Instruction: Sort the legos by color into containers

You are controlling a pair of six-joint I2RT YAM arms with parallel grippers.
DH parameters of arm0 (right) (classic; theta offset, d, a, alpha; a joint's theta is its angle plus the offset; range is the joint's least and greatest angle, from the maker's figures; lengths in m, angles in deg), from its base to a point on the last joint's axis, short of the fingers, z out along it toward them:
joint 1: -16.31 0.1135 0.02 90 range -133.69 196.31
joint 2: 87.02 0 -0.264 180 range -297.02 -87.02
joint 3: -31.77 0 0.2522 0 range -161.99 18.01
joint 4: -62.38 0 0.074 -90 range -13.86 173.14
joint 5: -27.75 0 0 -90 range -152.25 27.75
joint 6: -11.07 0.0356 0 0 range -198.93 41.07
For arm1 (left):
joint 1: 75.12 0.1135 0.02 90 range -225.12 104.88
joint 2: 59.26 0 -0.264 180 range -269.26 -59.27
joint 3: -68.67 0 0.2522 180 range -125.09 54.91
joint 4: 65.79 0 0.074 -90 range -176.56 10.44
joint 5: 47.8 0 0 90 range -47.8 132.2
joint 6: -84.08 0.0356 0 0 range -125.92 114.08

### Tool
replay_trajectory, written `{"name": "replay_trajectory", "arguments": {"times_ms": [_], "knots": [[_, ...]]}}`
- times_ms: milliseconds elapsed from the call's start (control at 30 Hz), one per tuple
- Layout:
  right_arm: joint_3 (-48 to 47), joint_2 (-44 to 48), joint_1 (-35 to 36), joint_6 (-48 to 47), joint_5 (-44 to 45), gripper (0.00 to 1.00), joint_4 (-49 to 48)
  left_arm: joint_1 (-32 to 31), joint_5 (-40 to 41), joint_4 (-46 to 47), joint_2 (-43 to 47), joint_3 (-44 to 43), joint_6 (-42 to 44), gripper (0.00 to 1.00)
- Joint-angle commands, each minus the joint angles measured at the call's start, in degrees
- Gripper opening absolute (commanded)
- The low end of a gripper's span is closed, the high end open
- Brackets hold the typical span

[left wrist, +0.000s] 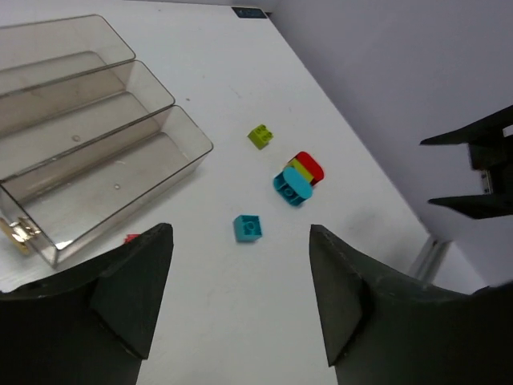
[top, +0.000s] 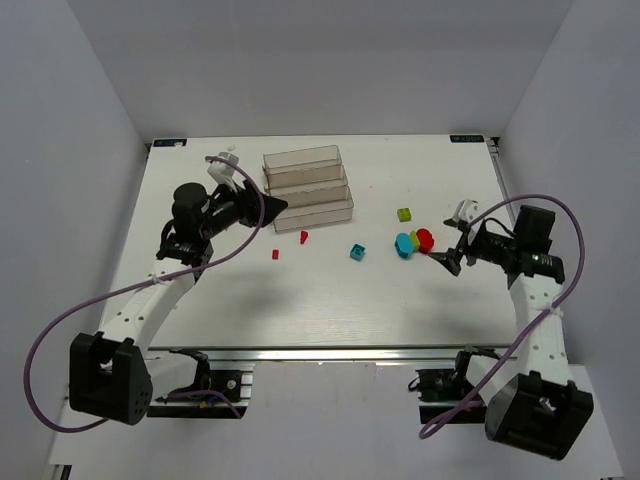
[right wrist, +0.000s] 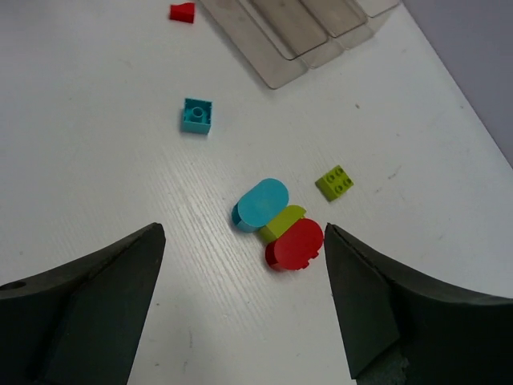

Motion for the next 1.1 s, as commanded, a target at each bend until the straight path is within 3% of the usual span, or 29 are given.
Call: {"name": "replay_trajectory", "arguments": {"times_ms": [0, 33, 67, 133, 167, 200, 233, 367, 533, 700, 867, 1067], "knots": [[-7.19, -8.91, 1.06, -23.27, -6.54, 0.84, 13.80, 0.14, -2.95, 0.05, -0.54, -2.32, -1.05, 0.82], [-9.31, -11.83, 1.49, -26.86, -5.40, 0.76, 16.60, 0.14, -3.21, -0.21, -0.62, -2.58, -0.87, 0.83], [-11.59, -14.73, 1.59, -37.07, -4.18, 0.73, 24.11, 0.14, -3.13, -0.74, -0.71, -2.76, -0.70, 0.84], [-17.66, -23.87, 2.20, -47.93, 1.53, 0.71, 31.36, 0.14, -3.13, -1.18, -1.06, -3.02, -0.52, 0.85], [-19.42, -26.60, 2.03, -53.12, 3.38, 0.74, 34.26, 0.14, -3.30, -1.27, -1.15, -3.11, -0.52, 0.85], [-21.26, -31.67, 2.20, -60.57, 6.35, 0.85, 39.08, 0.14, -3.56, -1.53, -1.50, -3.20, -0.52, 0.86], [-24.68, -34.24, 2.29, -61.16, 6.99, 0.89, 39.82, 0.14, -3.65, -1.62, -1.68, -3.37, -0.52, 0.85], [-31.12, -42.17, 3.87, -56.00, 9.90, 0.89, 37.38, 0.14, -4.45, -1.71, -2.21, -3.55, -0.61, 0.86], [-29.55, -44.55, 7.55, -46.60, 16.57, 0.89, 25.35, 0.14, -4.88, -1.62, -2.12, -3.55, -0.78, 0.87], [-33.84, -51.75, 10.11, -42.02, 19.48, 0.89, 26.20, 0.14, -5.59, -1.27, -2.65, -3.55, -1.48, 0.88], [-32.54, -53.17, 11.95, -32.27, 22.11, 0.89, 17.27, 0.14, -5.67, -1.27, -2.73, -3.55, -1.66, 0.89], [-31.65, -54.83, 12.75, -31.64, 25.54, 0.89, 15.31, 0.14, -6.02, -1.00, -2.65, -3.46, -1.92, 0.90]]}}
